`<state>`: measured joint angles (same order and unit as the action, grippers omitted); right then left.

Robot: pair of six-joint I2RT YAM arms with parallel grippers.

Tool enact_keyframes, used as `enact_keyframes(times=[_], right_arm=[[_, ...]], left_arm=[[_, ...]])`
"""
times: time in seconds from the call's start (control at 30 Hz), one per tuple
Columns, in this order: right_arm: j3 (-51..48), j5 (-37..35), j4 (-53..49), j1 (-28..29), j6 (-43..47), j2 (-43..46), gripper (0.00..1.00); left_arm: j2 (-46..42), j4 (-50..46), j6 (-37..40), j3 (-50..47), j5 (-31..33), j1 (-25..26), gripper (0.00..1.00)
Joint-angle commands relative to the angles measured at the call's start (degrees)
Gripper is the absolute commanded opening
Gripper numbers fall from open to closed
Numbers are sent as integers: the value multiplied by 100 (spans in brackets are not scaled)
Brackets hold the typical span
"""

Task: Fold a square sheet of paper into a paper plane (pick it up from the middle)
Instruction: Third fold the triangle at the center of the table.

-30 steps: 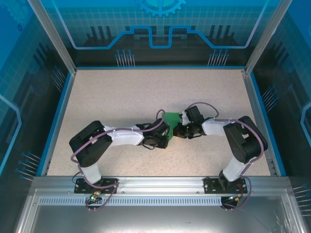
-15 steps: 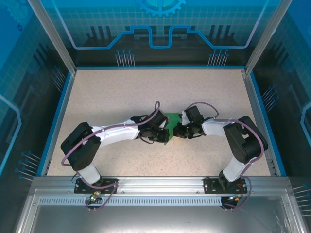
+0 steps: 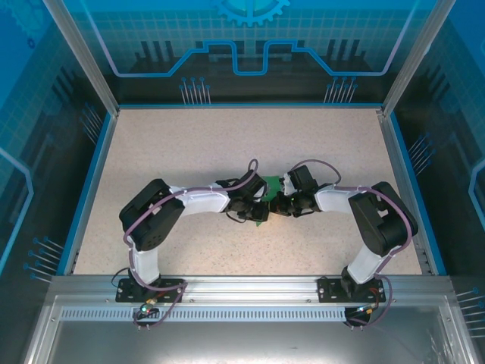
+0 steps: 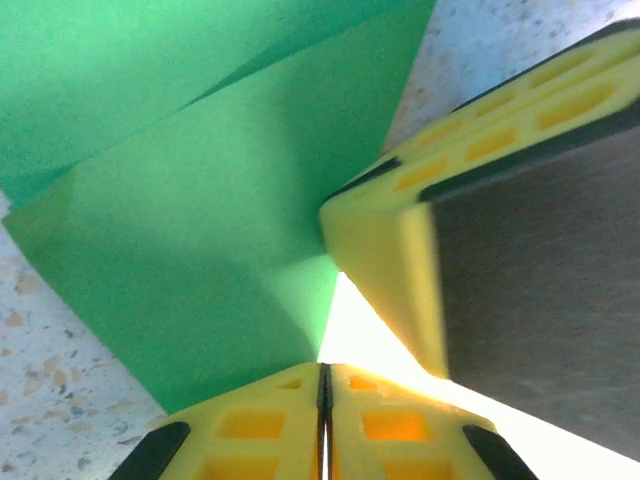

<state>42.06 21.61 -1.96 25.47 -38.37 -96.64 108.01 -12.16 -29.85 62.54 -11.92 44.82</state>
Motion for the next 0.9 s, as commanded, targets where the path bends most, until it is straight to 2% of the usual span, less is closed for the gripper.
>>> enact_keyframes(times=[0.0, 0.4, 0.67, 0.87], right_arm=[[-49, -113, -179, -40, -40, 56, 7], [241, -349, -266, -230, -13, 179, 10], [456, -556, -755, -232, 113, 864, 9], [471, -212, -387, -191, -95, 470, 8]], left_arm=[[123, 119, 154, -199, -106, -87, 10], [171, 147, 269, -644, -3, -109, 10], [133, 186, 317, -562, -40, -121, 10], [207, 241, 295, -436, -101, -126, 10]])
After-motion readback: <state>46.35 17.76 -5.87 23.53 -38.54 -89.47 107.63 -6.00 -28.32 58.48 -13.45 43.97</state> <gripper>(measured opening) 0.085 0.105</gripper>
